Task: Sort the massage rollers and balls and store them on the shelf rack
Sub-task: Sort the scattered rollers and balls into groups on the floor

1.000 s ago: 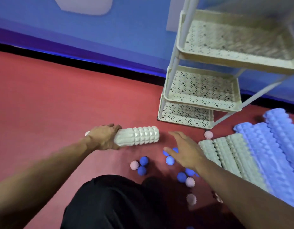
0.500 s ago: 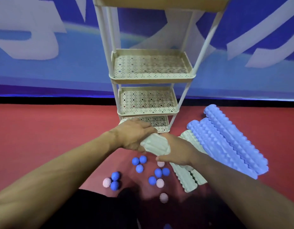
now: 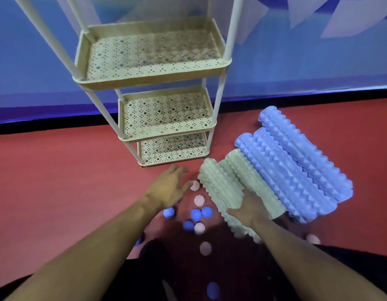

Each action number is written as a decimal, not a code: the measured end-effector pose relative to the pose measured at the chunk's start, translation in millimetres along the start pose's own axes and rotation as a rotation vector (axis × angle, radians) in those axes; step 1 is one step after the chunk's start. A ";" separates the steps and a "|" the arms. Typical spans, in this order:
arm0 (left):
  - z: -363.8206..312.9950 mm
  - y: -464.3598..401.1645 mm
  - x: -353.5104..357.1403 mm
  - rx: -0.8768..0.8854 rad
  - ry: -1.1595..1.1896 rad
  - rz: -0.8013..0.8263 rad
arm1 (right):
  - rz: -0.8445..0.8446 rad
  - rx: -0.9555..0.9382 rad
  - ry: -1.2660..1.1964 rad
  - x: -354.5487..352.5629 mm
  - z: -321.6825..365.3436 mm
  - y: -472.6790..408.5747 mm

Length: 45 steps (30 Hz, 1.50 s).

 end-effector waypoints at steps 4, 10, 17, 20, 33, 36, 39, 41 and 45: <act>12.8 -4.6 51.0 -0.032 0.073 0.074 | -0.061 -0.019 0.029 20.4 -5.7 -31.2; 21.9 -14.4 99.7 -0.113 0.075 0.134 | -0.098 0.019 0.031 31.5 -19.9 -64.9; 29.4 -18.9 124.3 -0.211 0.068 0.179 | -0.076 -0.016 0.077 24.7 -23.3 -67.6; 30.1 -8.6 127.8 -0.241 0.066 0.191 | -0.069 -0.056 0.022 21.1 -20.3 -56.2; -31.6 77.1 63.6 -0.170 -0.162 0.301 | 0.200 -0.221 0.204 -14.2 41.9 59.5; -46.9 107.3 53.2 -0.210 -0.133 0.374 | 0.250 -0.225 0.233 -23.7 50.9 95.1; -63.1 139.0 40.3 -0.227 -0.098 0.366 | 0.247 -0.257 0.238 -34.1 59.5 133.1; -72.0 158.6 34.0 -0.231 -0.089 0.345 | 0.230 -0.294 0.231 -39.6 64.9 157.7; -88.8 189.5 25.8 -0.209 -0.079 0.277 | 0.180 -0.363 0.229 -52.5 70.4 196.5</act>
Point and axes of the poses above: each hand's wrist, its own y-axis away from the middle knuckle, its own x-axis out of the palm, z = x × y, the point moved 9 cm from there along -y, towards the middle knuckle, and after that the axes turned 11 degrees about -y, right-handed, at the moved point
